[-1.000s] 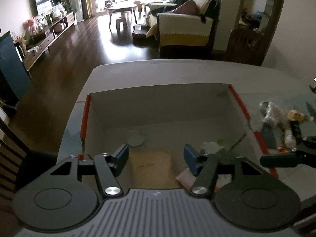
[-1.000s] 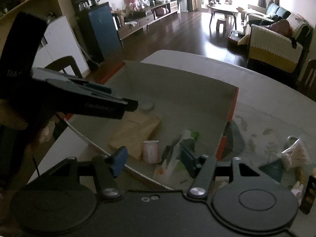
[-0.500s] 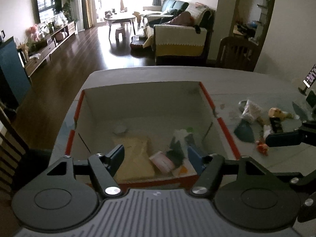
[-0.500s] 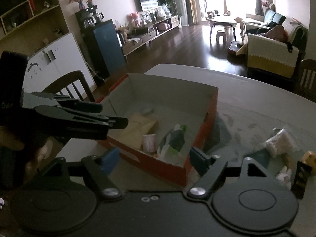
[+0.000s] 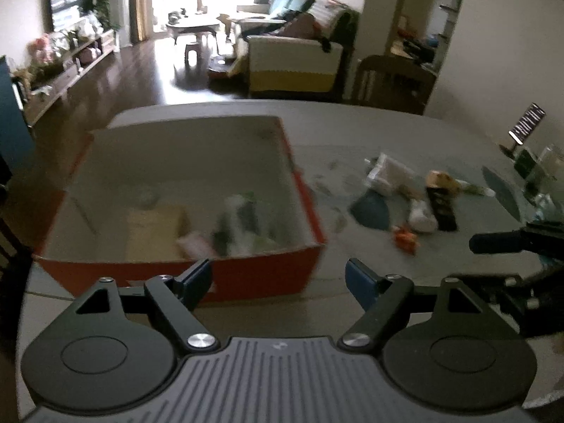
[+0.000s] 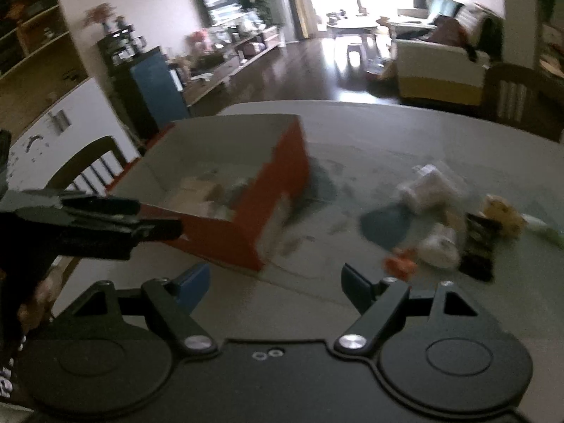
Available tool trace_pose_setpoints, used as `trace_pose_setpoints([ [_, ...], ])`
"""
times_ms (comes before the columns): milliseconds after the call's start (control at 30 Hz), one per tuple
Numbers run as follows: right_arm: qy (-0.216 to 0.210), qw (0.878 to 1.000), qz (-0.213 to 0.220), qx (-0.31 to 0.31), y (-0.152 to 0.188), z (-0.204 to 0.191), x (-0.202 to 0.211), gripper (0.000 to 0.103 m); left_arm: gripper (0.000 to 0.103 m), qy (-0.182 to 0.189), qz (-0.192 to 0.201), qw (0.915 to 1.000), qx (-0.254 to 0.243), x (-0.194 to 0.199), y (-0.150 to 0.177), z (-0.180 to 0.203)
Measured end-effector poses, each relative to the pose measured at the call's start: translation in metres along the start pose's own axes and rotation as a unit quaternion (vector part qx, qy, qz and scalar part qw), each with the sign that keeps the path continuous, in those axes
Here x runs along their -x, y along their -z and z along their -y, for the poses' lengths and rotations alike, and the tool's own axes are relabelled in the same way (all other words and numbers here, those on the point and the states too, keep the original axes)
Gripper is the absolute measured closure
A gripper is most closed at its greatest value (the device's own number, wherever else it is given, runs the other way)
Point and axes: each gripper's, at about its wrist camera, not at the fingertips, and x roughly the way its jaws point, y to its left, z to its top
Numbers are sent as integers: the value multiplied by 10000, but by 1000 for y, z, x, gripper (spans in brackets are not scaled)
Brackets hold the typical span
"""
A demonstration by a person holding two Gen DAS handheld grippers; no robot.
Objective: Organize objects
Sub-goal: 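Withdraw both grippers from the box back over the table, then grasp the orange toy with the left gripper while the right grasps the black snack packet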
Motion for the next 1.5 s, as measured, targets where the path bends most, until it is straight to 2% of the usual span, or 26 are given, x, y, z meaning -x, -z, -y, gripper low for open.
trace_pose_setpoints([
  [400,638,9972,39,-384,13,85,14,21,20,388,-127,9980,-480,-41,14,86],
  [433,690,9967,30,-416,13,92,14,21,18,401,-142,9979,-482,-46,14,90],
  [500,772,9958,19,-483,13,107,14,21,8,441,-161,9977,-483,-56,13,100],
  [567,855,9949,5,-538,11,121,12,21,4,499,-179,9976,-451,-66,13,108],
  [733,1078,9919,-8,-673,1,153,1,21,1,544,-273,9965,-567,-95,10,128],
  [833,1177,9897,-34,-816,-4,172,-9,21,1,490,-160,9958,-751,-112,10,140],
  [967,1284,9872,7,-945,-8,188,-22,21,1,503,-145,9946,-896,-134,8,151],
  [1200,1321,9847,-244,-1107,-14,206,-53,21,1,311,-124,9949,-949,-164,3,158],
  [1500,1376,9803,-498,-1330,-19,218,-88,22,1,343,-205,9935,-1063,-195,-1,166],
])
